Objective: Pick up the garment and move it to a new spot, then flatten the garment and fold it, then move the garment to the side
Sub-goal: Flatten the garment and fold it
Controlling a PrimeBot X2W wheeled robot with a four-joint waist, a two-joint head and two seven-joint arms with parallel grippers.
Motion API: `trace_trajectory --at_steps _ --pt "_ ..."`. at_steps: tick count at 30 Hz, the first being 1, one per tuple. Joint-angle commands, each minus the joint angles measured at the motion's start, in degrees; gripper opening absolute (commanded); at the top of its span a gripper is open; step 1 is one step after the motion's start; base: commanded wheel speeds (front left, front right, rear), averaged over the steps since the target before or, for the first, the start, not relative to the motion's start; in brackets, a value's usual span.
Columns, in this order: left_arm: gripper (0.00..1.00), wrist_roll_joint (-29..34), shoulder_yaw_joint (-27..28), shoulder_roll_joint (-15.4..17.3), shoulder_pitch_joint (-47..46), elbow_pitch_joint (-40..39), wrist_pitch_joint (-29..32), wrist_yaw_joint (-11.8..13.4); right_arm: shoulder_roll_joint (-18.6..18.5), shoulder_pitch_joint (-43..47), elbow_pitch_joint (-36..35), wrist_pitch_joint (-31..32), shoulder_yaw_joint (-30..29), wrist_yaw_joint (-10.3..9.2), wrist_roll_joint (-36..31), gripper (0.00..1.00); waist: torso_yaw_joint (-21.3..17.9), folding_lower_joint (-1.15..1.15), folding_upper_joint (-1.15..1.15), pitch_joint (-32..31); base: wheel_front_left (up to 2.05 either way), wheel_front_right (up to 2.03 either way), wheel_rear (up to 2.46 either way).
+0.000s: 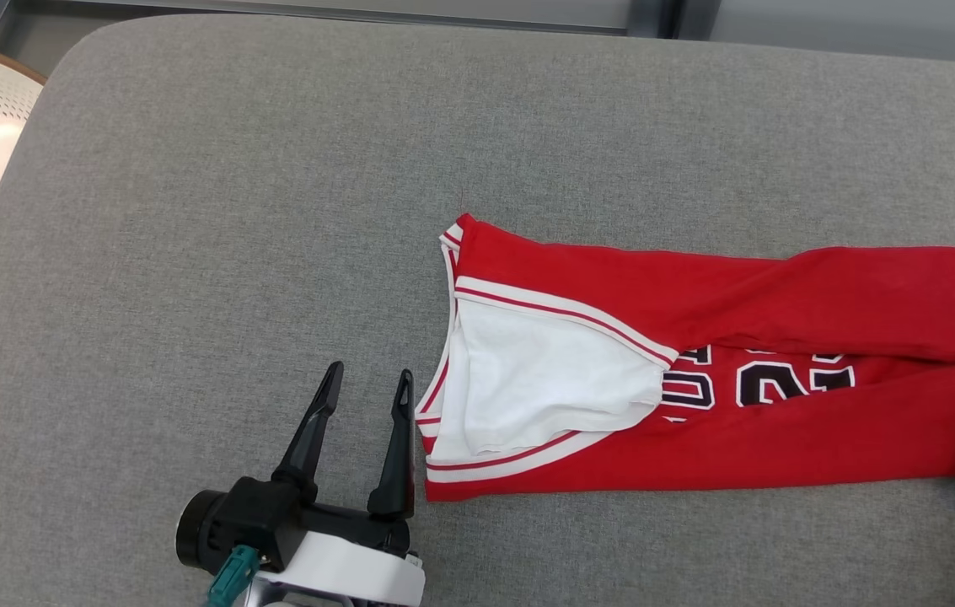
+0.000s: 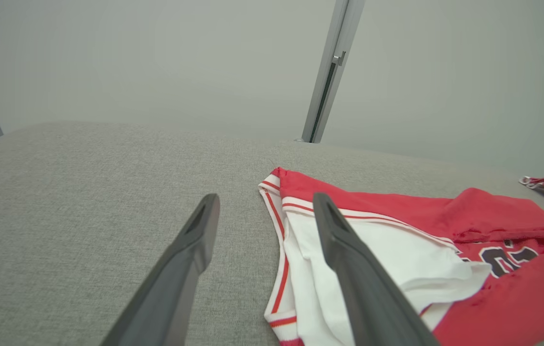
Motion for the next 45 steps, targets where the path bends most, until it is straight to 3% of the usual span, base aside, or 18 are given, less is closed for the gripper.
trace_trajectory --at_steps 1,7,15,22,27,36,41,45 --pt "1.0 0.25 0.14 0.13 -0.09 -0.22 -0.22 -0.14 1.77 3.08 2.17 1.06 1.4 0.12 0.05 0.0 -0.15 0.0 0.0 -0.07 0.0 0.0 0.0" --pt "1.0 0.36 0.12 0.13 0.01 -0.37 -0.22 0.16 -1.19 1.85 2.21 -2.4 0.42 -0.08 -0.06 0.0 -1.33 0.0 0.0 -0.63 0.0 0.0 0.0" --pt "1.0 1.53 0.95 0.13 0.42 -0.21 -0.22 -0.58 -8.07 1.34 2.52 -4.42 -1.12 -0.01 -1.05 0.0 -5.01 0.0 0.0 -1.28 0.0 0.0 0.0" --pt "1.0 2.41 1.35 0.14 0.0 0.32 -0.21 -1.01 -10.64 0.18 -2.89 -3.58 1.69 0.0 -3.24 0.0 -7.81 0.0 0.0 -2.07 0.0 0.0 0.0" --pt "1.0 2.04 0.97 0.15 0.68 0.98 -0.16 -1.03 -9.14 2.18 -12.22 -2.06 2.36 0.0 -6.76 0.0 -8.2 0.0 0.0 -3.34 0.0 0.0 0.0" --pt "1.0 1.48 0.15 0.14 0.95 1.42 -0.15 -1.22 -2.14 5.49 -35.12 6.51 5.52 0.01 -12.39 0.0 -5.76 0.0 0.0 -5.02 0.0 0.0 0.0" --pt "1.0 0.88 -0.73 0.14 0.89 1.31 -0.16 -0.88 3.35 6.2 -42.57 9.77 10.17 0.01 -14.18 0.0 -2.02 0.0 0.0 -4.92 0.0 0.0 0.0" --pt "1.0 0.48 -0.96 0.13 0.69 1.15 -0.16 -0.81 5.43 5.9 -43.87 10.22 11.88 0.01 -14.62 0.0 0.05 0.0 0.0 -4.48 0.0 0.0 0.0"
